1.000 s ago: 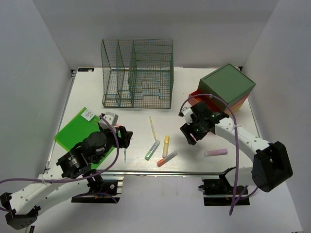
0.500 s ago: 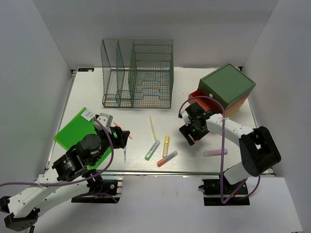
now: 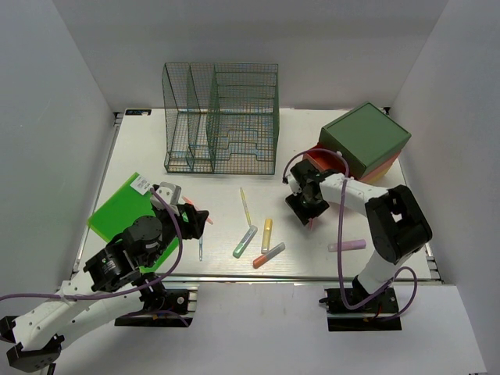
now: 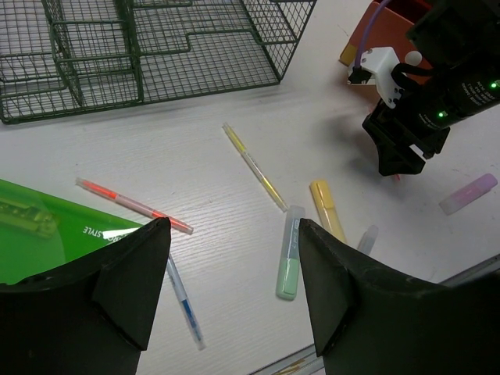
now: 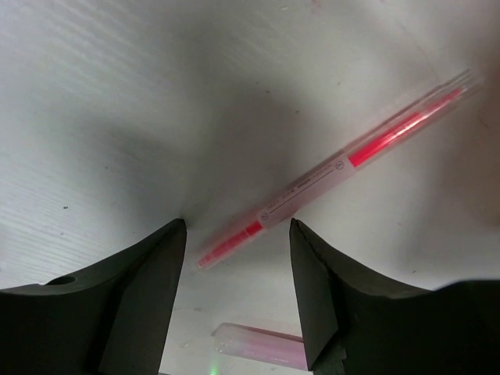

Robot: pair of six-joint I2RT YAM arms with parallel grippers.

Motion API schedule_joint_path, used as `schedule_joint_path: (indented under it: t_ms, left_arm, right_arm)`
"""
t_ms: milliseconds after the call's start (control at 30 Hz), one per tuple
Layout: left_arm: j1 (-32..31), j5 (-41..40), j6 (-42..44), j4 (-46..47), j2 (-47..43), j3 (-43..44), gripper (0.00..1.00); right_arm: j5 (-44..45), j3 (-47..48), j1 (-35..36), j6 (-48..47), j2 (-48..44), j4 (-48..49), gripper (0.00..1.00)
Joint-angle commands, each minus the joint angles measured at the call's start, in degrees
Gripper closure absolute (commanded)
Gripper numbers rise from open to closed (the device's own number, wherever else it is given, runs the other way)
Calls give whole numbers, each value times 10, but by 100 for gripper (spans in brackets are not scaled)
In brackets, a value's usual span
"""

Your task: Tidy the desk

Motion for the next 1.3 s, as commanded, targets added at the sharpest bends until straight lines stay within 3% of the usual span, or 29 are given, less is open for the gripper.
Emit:
schedule_joint_path:
  t_ms: [0, 200, 433, 600, 733, 800, 933, 1267]
  left_arm:
    - [1, 2, 6, -2, -6, 1, 24]
    - [1, 2, 7, -1, -9, 0, 24]
    - [1, 1, 7, -2, -10, 0, 24]
    - [1, 1, 7, 0, -11, 0, 24]
    - [1, 0, 6, -1, -12, -1, 23]
    - [1, 1, 6, -1, -12, -1, 23]
    - [1, 1, 6, -1, -11, -1, 23]
    - [1, 2, 7, 0, -14, -2, 23]
  right_arm:
    - [23, 22, -10, 12, 9, 0, 39]
    - [-9, 22, -22, 16, 28, 1, 43]
    - [-54, 13, -29, 5, 37, 0, 60]
    - [-83, -1, -35, -1, 29, 2, 67]
    - [-102, -8, -33, -10, 22, -2, 80]
    - [-106, -10, -32, -13, 20, -3, 82]
    - [-122, -17, -34, -23, 14, -4, 99]
    - [-205, 71, -35, -76, -80, -49, 100]
